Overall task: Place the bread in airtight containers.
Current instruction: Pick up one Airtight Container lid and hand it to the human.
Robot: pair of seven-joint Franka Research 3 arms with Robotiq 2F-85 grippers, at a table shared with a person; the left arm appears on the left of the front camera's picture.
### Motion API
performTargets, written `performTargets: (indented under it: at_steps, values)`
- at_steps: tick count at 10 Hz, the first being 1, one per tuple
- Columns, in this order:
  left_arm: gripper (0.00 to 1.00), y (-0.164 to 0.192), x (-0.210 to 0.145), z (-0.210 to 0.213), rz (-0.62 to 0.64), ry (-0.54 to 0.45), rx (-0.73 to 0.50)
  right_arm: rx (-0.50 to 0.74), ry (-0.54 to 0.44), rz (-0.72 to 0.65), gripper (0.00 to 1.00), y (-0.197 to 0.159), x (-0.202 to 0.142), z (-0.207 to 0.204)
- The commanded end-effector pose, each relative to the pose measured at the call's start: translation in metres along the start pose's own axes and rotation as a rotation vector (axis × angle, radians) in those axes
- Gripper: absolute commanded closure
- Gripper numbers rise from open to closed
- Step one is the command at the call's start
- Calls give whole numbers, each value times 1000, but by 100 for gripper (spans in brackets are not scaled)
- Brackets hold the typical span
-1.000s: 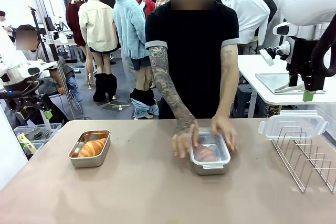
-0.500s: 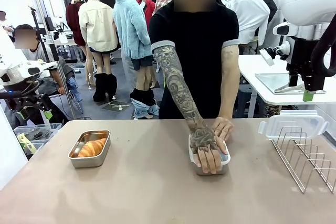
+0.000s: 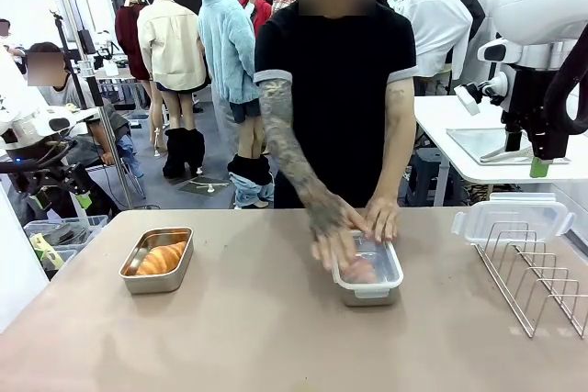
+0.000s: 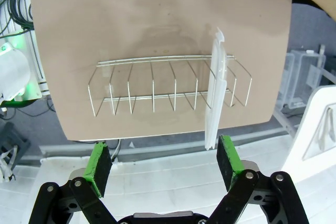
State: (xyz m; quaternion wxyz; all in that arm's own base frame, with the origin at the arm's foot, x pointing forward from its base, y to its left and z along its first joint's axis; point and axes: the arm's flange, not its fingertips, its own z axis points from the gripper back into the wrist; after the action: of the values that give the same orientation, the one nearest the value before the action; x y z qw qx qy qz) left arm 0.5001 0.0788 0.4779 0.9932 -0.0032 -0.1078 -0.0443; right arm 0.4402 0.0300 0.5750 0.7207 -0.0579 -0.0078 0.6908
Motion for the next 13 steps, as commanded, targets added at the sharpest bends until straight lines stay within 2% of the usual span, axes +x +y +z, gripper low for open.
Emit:
performTargets:
  at_steps: [1, 6, 11, 13]
  values:
    - [0, 0, 0, 0, 15, -8, 28, 8, -3, -10, 0, 2, 1, 0]
    - [0, 0, 0, 0, 15, -8, 28, 8, -3, -10, 0, 2, 1, 0]
    - [0, 0, 0, 0, 15, -8, 28, 18, 5, 32, 0, -17, -6, -10]
    - [0, 0, 0, 0, 15, -8, 28, 18, 3, 6, 0, -5, -1, -8]
